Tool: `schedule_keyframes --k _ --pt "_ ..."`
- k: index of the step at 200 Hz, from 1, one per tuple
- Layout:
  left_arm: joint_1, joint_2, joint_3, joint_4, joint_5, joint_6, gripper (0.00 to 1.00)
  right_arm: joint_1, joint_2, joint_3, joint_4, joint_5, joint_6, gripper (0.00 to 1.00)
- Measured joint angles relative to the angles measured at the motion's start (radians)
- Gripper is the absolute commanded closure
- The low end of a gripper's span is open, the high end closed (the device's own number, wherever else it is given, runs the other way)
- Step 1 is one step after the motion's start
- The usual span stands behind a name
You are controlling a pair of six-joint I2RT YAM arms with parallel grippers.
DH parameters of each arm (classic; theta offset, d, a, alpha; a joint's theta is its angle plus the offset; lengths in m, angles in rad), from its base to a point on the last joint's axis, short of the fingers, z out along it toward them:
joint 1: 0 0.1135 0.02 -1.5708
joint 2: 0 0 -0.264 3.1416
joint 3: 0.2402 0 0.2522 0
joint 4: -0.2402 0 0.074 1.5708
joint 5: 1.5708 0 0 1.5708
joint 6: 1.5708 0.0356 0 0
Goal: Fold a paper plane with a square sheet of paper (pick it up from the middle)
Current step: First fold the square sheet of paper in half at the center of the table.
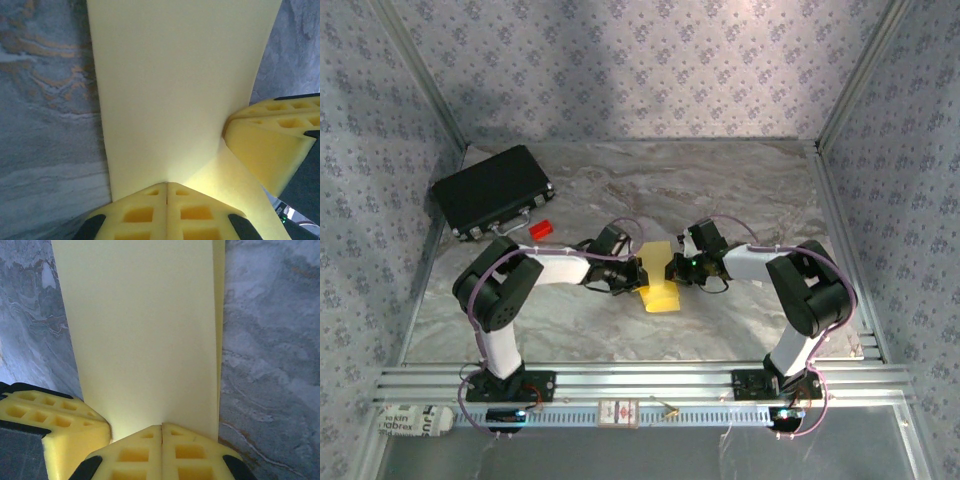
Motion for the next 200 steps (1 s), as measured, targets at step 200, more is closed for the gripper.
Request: schedule_keyframes --k 200 --pt "-0.037 -0.082 -0.097 0.007 0.041 -0.026 0.97 0.0 -0.011 -0.011 0.006 0.011 0.0 1.0"
